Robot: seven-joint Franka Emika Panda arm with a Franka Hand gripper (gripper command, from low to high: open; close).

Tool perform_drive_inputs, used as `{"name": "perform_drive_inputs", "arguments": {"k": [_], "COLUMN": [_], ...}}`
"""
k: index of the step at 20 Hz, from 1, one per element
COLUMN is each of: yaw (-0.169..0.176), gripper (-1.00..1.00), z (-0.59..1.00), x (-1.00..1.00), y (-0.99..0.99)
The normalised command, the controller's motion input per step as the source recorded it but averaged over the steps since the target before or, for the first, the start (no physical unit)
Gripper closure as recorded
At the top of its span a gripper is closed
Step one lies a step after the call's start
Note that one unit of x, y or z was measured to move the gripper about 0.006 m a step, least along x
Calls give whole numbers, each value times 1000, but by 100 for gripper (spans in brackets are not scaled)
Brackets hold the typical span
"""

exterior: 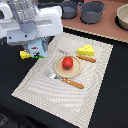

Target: Interact with the objects in diverse but meaningful ways.

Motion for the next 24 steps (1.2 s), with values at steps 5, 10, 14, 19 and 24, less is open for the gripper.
{"name": "perform_drive_inputs", "arguments": {"k": [5,10,14,19,24], "yaw": [0,0,0,5,10], "gripper": [100,100,100,100,100], "z": [139,-220,-231,-167,-77], "x": [535,450,444,282,198], "y": [-817,-644,-509,-213,-225]}}
